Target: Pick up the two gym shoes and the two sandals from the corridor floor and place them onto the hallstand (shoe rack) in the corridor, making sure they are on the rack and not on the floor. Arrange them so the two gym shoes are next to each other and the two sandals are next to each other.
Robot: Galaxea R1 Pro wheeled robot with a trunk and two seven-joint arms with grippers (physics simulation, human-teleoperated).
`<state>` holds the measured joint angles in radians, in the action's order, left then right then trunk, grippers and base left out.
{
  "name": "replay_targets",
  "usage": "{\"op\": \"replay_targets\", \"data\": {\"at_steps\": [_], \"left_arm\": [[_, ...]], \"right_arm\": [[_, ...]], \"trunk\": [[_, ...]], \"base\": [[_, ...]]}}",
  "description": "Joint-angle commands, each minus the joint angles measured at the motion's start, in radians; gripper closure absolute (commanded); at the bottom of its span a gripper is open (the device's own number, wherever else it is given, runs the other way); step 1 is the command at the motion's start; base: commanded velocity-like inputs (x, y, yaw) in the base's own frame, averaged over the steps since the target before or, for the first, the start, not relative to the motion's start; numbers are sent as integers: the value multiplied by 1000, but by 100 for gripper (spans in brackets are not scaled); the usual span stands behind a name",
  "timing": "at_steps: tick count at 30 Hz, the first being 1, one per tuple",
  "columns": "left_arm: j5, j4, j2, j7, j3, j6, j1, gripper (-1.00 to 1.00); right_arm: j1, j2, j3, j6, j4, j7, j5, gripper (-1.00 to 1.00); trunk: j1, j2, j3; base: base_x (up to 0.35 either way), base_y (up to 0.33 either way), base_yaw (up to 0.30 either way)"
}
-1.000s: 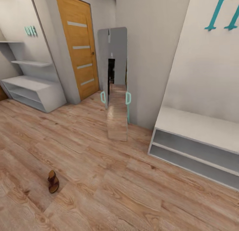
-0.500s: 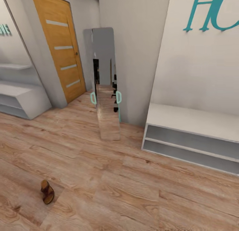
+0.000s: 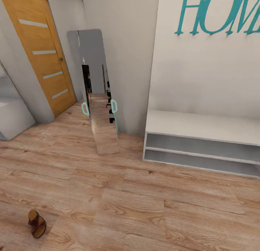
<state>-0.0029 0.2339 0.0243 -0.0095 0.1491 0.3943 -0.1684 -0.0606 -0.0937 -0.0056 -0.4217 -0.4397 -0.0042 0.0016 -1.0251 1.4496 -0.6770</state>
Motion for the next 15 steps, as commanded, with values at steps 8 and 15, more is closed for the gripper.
{"op": "replay_targets", "data": {"at_steps": [8, 15], "left_arm": [[-1, -1, -1, -2, 0, 3, 0, -100], [-2, 0, -2, -4, 0, 3, 0, -100]], "right_arm": [[-1, 0, -1, -3, 1, 0, 0, -100], [-1, 0, -1, -3, 1, 0, 0, -100]], "trunk": [[0, 0, -1], [0, 0, -1]], "base": [[0, 1, -300], [0, 0, -300]]}}
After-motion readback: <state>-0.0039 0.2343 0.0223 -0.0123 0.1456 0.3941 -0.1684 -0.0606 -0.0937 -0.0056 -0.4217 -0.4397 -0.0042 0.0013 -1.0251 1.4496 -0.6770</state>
